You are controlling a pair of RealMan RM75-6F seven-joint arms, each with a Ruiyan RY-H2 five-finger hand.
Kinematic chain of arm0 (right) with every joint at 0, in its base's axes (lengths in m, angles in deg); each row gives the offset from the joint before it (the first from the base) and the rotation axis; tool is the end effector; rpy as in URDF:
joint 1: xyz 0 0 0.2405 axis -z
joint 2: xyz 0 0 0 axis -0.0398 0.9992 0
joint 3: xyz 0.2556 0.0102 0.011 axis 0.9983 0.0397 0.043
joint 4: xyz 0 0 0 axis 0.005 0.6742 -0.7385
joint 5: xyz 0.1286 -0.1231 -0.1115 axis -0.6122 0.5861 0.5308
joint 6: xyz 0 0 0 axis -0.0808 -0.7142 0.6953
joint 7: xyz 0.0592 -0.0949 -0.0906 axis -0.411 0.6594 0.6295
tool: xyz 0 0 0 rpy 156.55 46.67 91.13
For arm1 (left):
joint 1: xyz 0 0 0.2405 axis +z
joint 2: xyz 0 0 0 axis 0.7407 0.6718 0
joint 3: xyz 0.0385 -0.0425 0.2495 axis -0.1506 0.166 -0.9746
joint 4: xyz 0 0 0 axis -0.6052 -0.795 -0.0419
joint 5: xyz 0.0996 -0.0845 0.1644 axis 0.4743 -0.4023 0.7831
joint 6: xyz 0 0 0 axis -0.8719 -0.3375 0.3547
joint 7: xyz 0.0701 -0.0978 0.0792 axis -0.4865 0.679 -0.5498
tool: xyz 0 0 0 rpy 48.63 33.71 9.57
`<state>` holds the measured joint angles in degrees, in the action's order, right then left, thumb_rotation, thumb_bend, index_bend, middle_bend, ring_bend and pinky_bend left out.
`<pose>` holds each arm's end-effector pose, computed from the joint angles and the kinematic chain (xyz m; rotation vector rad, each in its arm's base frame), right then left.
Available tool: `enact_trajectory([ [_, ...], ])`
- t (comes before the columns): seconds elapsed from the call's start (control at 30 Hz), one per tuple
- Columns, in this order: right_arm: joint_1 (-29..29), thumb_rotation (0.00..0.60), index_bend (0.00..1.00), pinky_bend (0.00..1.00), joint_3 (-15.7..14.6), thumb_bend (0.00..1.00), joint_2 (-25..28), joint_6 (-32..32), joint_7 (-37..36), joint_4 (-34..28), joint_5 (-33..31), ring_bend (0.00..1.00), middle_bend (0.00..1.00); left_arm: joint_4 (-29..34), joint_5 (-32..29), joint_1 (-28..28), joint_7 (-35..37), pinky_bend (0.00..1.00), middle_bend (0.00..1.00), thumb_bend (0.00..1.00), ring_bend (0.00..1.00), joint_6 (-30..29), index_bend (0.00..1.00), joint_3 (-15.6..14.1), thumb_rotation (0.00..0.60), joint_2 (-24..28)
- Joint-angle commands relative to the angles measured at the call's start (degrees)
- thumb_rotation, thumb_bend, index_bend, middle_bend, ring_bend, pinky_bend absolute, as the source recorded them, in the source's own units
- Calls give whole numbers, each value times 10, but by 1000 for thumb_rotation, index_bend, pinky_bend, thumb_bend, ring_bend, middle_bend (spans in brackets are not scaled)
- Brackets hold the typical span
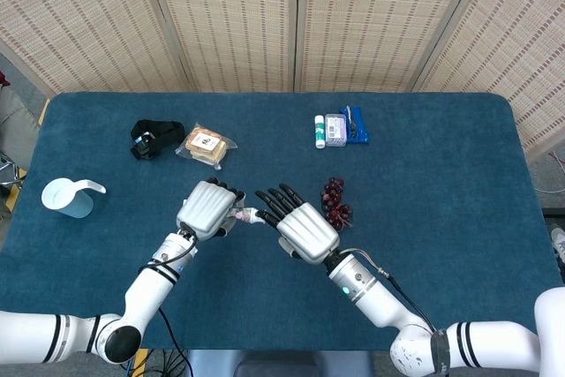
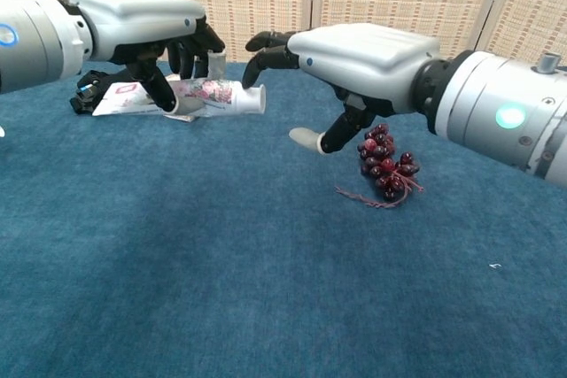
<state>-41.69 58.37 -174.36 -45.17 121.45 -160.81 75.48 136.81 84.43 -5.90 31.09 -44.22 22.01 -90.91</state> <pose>-0.0541 -0.2837 -0.0063 2.0796 -0.6670 1.0993 -0.0545 0.3230 0.0354 -1.9301 -0.7783 -0.9103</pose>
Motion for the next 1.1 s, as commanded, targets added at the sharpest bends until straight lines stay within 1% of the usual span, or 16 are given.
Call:
enact_trajectory([
  [0.03, -1, 600, 228, 0, -2, 340, 0, -1, 0, 0, -2, 0, 21, 0, 1, 0, 3, 323, 658, 398, 429, 1, 552, -1, 600, 2],
  [1.1, -7, 600, 228, 0, -23, 341, 5, -15, -3, 9, -25, 0, 21, 13, 2, 0, 49, 330, 668, 399, 436, 11, 561, -4, 600, 33],
])
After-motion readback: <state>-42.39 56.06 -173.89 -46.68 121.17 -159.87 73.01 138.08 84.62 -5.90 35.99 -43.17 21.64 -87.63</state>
